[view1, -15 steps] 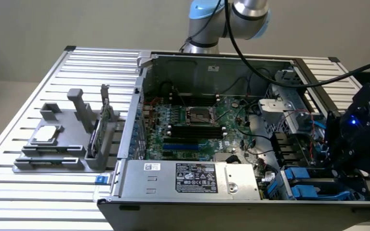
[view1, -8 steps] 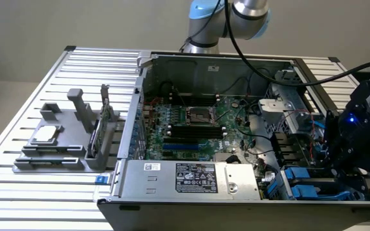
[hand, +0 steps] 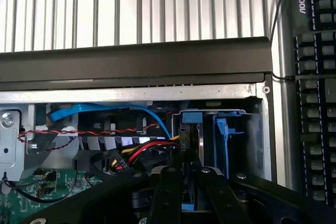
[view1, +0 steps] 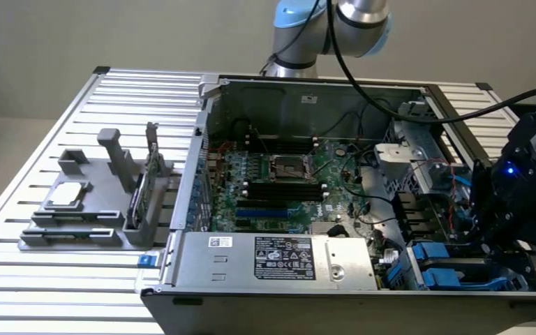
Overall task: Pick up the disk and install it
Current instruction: 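Insert the first disk wire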
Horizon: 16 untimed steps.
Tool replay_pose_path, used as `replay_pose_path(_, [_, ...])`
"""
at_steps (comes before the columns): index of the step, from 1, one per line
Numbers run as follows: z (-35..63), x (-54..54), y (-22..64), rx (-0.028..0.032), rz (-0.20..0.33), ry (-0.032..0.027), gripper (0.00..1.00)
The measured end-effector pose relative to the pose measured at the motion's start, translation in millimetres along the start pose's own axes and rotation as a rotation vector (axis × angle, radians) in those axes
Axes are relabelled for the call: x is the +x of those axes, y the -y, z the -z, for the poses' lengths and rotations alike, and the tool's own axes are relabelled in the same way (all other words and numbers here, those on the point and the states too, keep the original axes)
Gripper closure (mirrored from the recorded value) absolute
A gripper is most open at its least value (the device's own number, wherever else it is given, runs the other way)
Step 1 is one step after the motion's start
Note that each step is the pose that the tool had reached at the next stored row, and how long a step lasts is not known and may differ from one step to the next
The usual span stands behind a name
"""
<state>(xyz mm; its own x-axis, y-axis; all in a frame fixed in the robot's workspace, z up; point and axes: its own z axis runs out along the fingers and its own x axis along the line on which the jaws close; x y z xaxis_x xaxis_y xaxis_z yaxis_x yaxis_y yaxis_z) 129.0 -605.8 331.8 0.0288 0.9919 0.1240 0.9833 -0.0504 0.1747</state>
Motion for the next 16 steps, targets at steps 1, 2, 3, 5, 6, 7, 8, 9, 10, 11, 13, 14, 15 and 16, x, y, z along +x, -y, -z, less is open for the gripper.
replay_pose_path(1, [-0.4, -0.1, 0.4, 0.0, 0.0, 0.0002, 0.84])
replay_pose_path(2, [-0.7, -0.2, 0.9, -0.0002, 0.0, 0.0005, 0.84])
replay_pose_path(3, [-0.9, -0.2, 1.3, -0.0003, 0.0, 0.001, 0.84])
replay_pose_path(5, [-0.9, -0.2, 1.8, -0.0001, 0.001, 0.0019, 0.84])
replay_pose_path(6, [-0.9, -0.2, 1.9, -0.0001, 0.001, 0.0025, 0.84])
replay_pose_path(7, [-0.9, -0.2, 2.0, -0.0001, 0.001, 0.0031, 0.84])
replay_pose_path(8, [-1.2, -0.2, 2.1, -0.0001, 0.001, 0.0029, 0.82])
replay_pose_path(9, [-1.1, -0.2, 2.1, -0.0001, 0.001, 0.003, 0.82])
replay_pose_path(10, [-0.6, -0.2, 2.0, 0.0, 0.001, 0.0032, 0.76])
replay_pose_path(11, [0.6, 0.0, 1.8, 0.0003, 0.001, 0.004, 0.76])
replay_pose_path(13, [3.3, 0.3, 1.4, 0.0008, 0.001, 0.0039, 0.69])
replay_pose_path(14, [5.3, 0.6, 1.0, 0.0011, 0.001, 0.0041, 0.69])
replay_pose_path(15, [7.3, 0.8, 0.6, 0.0014, 0.001, 0.0041, 0.69])
replay_pose_path(16, [9.5, 1.1, 0.2, 0.0018, 0.001, 0.0041, 0.69])
